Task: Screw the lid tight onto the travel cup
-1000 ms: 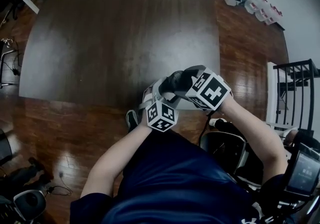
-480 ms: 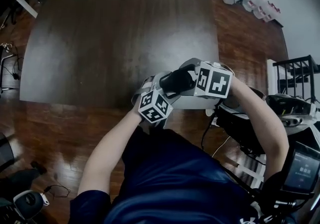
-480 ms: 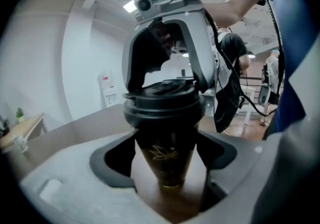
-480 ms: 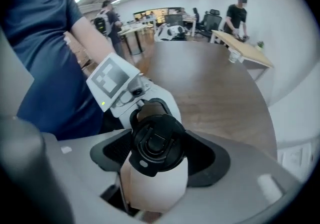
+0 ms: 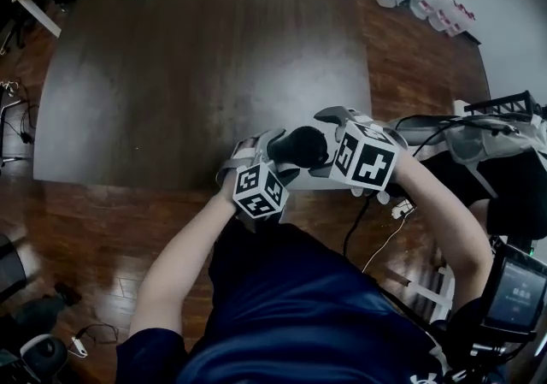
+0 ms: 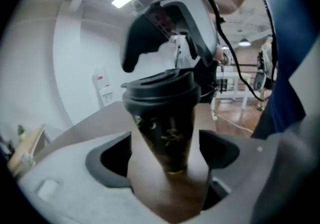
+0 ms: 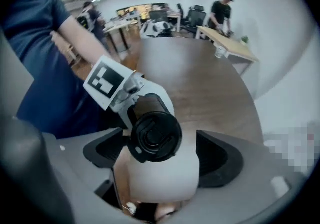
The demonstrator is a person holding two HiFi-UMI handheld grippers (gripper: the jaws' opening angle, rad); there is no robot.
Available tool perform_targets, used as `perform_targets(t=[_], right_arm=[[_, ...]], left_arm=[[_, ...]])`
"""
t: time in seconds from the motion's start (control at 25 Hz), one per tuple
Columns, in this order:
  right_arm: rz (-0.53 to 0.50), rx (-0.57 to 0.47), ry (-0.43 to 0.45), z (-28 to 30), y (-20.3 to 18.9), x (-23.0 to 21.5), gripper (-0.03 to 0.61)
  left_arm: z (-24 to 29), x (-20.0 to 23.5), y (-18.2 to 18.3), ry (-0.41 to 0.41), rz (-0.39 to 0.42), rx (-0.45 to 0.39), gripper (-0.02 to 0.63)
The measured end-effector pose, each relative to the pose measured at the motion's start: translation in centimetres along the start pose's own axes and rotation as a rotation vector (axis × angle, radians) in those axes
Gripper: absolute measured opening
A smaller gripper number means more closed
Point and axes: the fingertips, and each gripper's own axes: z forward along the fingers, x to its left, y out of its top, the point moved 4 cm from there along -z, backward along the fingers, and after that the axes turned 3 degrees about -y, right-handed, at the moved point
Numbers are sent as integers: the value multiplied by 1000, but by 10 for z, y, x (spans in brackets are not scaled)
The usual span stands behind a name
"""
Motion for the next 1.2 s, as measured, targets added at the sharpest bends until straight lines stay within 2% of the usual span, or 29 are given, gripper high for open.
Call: perform_targets(t=[0.08, 0.12, 0.2, 0.28, 0.36, 0.4, 0.6, 0.64, 0.72, 0.8, 0.96, 1.04, 1.12, 1.16, 1.2], right_arm=[[-230, 47, 25, -5, 1, -4, 448], [-306, 73, 56, -2, 1, -4, 448], [-387, 131, 115, 9, 1, -2, 448], [-396, 168, 137, 18, 1, 0, 448], [-321, 170, 143, 19, 2, 2, 445], [-249, 160, 134, 19, 1, 2, 414], [317, 69, 57, 19, -6, -1, 407], [389, 49, 56, 20, -7, -1, 407], [429, 22, 57, 22, -8, 1, 407], [350, 22, 54, 21, -4, 3, 407], [63, 77, 112, 19, 3, 3, 407], [-89, 113, 148, 18, 6, 1, 407], [-175, 133, 172, 17, 8, 0, 407], [-167, 137, 176, 17, 8, 0, 407], [-117, 136, 173, 18, 6, 0, 407]], left_arm=[[3, 6, -1, -69, 70, 21, 425], [4, 7, 2, -103, 77, 17, 425], [8, 8, 9, -141, 62, 2, 425], [12, 8, 14, -127, 33, -4, 418], [14, 6, 17, -85, -1, -7, 407], [14, 6, 17, -55, -22, -12, 407], [12, 4, 15, 138, -150, -15, 405], [12, 2, 15, 169, -169, -14, 405], [8, 0, 12, 176, -187, -20, 407], [1, -1, 8, 98, -148, -28, 417], [-10, 8, 8, -80, 29, -5, 423], [-7, 8, 11, -138, 68, 2, 422], [-4, 8, 13, -142, 58, -4, 406], [-3, 8, 13, -122, 42, -11, 396], [-3, 7, 13, -89, 21, -19, 394]])
